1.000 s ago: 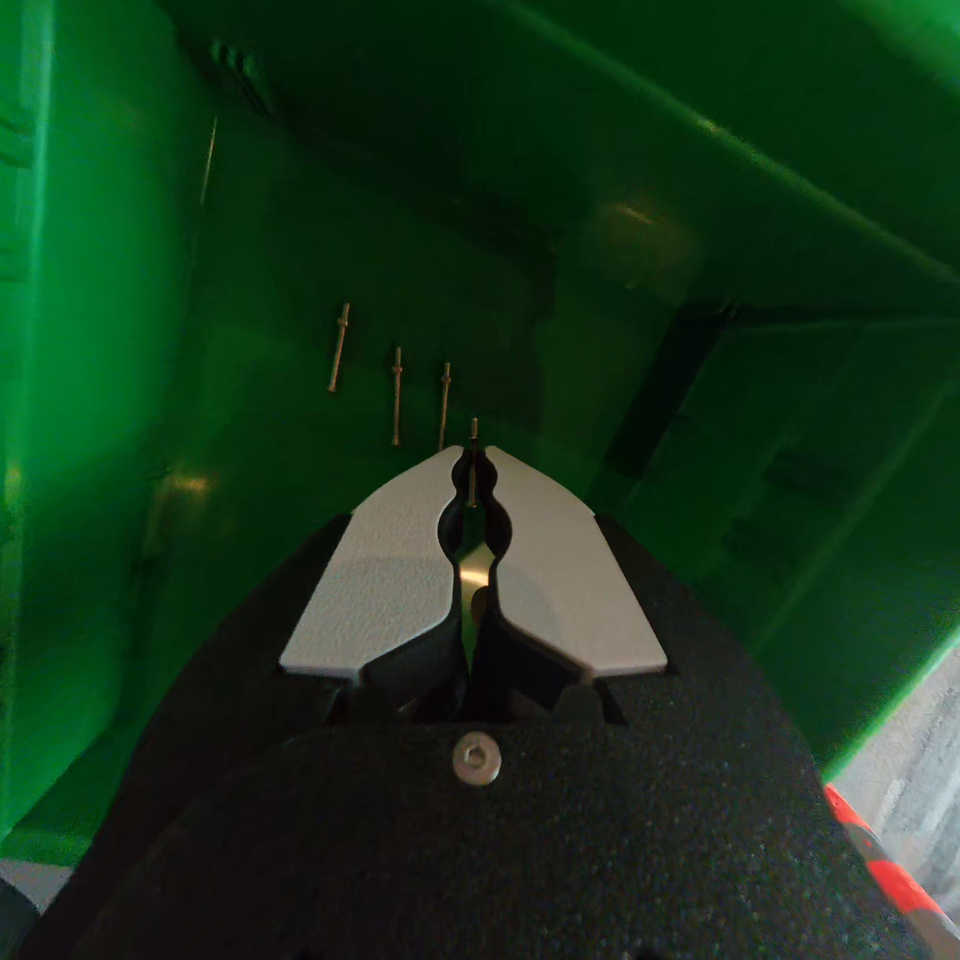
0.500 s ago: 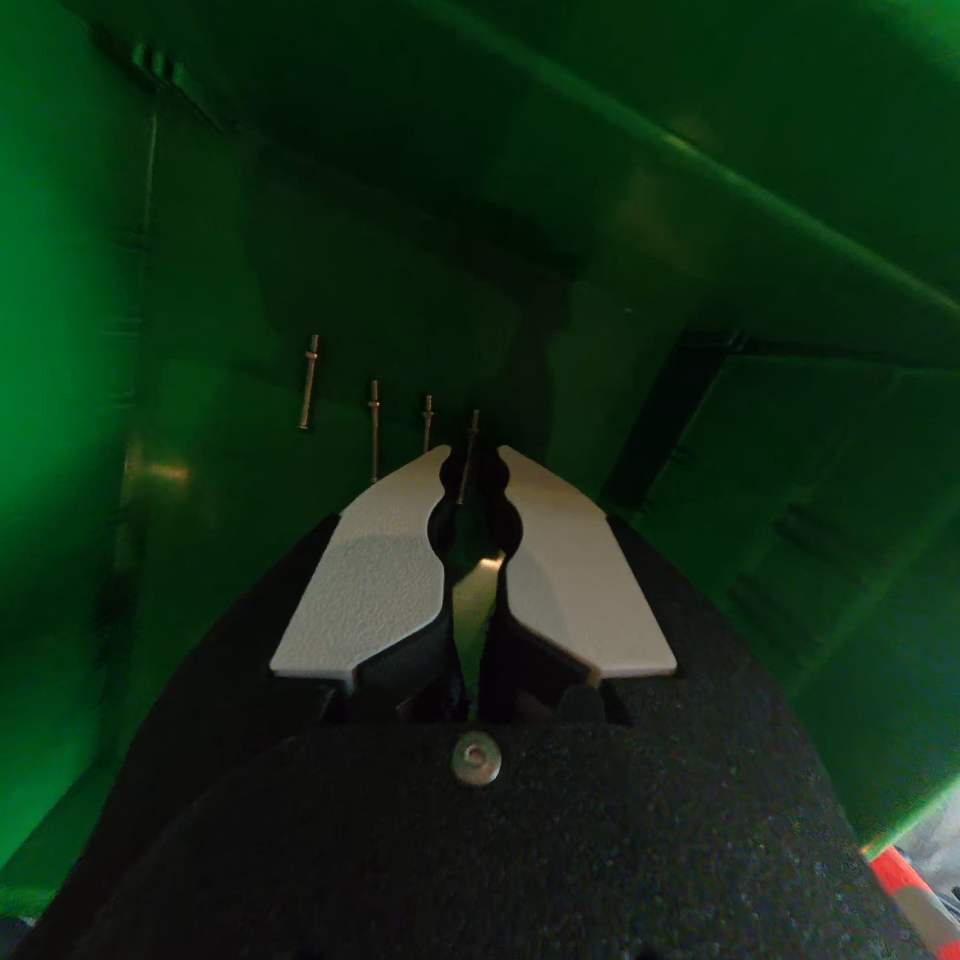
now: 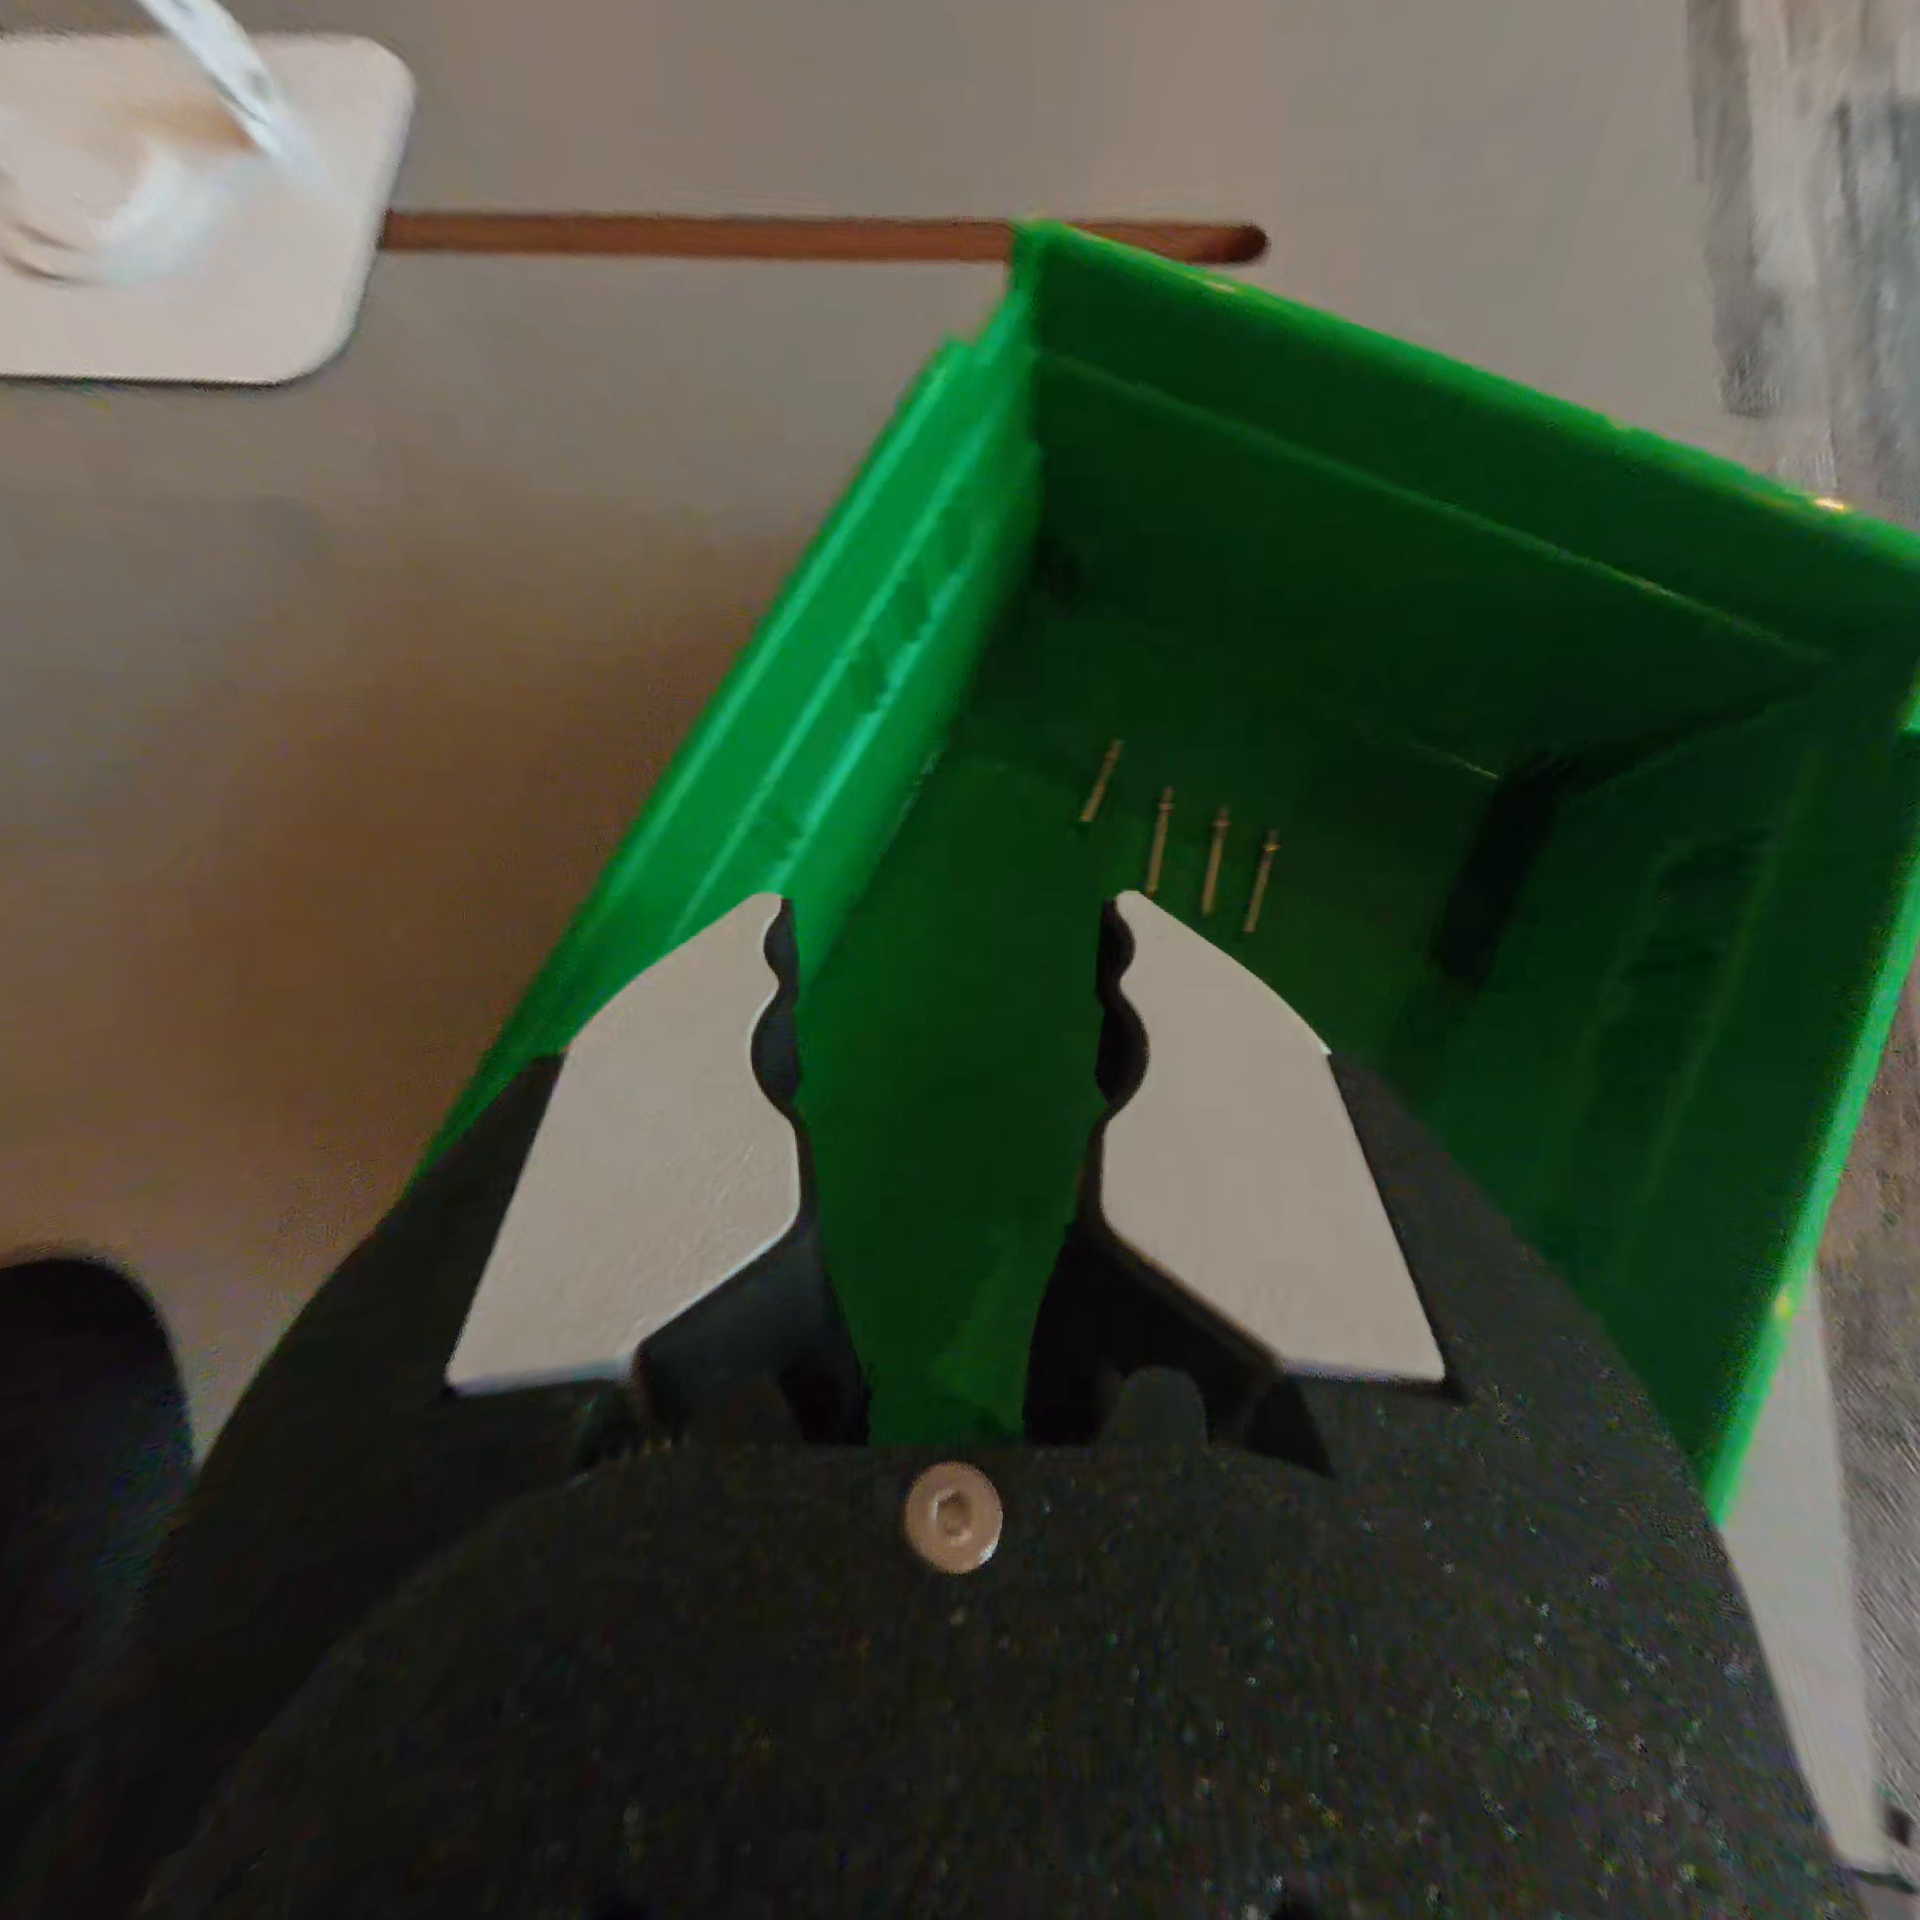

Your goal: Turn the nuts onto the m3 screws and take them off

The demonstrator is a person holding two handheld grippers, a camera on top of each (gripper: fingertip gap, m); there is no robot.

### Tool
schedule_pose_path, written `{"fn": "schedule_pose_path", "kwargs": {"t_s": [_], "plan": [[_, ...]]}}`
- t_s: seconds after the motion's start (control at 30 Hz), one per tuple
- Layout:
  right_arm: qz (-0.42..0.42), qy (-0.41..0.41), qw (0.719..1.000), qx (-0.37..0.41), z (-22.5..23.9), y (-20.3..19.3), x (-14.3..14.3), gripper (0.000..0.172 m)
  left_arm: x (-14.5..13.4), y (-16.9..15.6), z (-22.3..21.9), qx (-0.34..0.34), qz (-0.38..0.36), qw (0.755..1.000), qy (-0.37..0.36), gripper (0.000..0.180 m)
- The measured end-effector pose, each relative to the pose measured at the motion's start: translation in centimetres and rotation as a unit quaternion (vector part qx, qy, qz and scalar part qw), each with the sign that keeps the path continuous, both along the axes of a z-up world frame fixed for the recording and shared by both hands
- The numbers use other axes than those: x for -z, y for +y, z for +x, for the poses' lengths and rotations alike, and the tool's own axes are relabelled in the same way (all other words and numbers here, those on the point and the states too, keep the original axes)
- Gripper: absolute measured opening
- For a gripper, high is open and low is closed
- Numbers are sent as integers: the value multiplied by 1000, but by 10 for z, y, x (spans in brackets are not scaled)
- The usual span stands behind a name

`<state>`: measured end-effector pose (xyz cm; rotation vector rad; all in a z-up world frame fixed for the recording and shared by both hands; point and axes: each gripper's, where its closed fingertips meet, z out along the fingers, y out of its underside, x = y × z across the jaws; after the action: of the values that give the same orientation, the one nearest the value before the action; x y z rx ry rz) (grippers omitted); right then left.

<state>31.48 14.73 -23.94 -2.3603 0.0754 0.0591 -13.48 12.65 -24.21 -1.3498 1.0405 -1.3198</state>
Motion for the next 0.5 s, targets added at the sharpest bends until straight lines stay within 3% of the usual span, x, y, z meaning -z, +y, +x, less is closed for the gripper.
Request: {"fn": "schedule_pose_path", "kwargs": {"t_s": [0.2,0.3,0.5], "plan": [[112,8,993,-27,-63,-50,-16,60,0,0,-1,-19,42,999,23,90],[153,2,988,-24,-81,-70,-21,60,-13,0,-6,-48,43,998,20,91],[184,-29,982,-7,-95,-98,-21,61,-55,-8,-40,-186,69,978,57,92]]}}
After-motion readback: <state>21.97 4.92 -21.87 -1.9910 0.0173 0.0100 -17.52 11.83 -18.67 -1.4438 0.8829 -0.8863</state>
